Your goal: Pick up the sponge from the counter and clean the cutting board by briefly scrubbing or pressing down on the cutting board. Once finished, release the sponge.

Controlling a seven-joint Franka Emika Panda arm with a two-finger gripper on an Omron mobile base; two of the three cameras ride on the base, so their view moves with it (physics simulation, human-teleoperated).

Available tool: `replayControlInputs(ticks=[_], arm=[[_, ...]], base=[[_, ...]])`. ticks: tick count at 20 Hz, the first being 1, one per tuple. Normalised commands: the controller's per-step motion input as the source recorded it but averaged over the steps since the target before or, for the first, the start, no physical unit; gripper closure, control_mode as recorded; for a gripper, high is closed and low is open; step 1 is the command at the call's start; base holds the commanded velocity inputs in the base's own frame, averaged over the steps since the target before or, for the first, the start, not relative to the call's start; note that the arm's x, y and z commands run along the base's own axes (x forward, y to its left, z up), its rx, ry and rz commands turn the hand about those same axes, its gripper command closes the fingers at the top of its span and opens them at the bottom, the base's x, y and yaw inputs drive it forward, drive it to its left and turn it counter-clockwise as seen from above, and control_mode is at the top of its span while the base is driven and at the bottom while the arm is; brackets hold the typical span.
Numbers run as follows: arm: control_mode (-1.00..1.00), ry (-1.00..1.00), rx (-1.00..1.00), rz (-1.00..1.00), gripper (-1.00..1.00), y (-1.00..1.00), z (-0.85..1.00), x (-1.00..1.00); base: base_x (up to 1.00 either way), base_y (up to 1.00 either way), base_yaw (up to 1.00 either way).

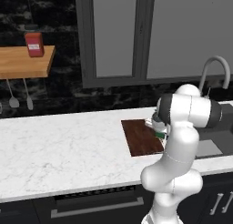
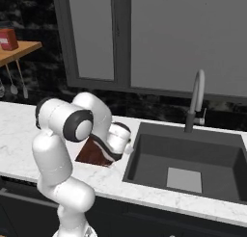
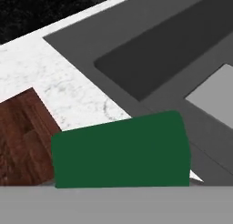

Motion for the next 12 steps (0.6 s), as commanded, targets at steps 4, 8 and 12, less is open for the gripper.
replayControlInputs(ticks=[4,8,12], arm=[[-1.00,-0.19,0.00,-0.01,1.00,0.00,-0.05,0.56],[-1.00,-0.16,0.00,0.00,1.00,0.00,-0.42,0.70],[-1.00,-0.23,0.03,0.00,1.00,0.00,-0.66,0.67]], base=[[0.00,0.00,0.00],[0.00,0.00,0.00],[0.00,0.00,0.00]])
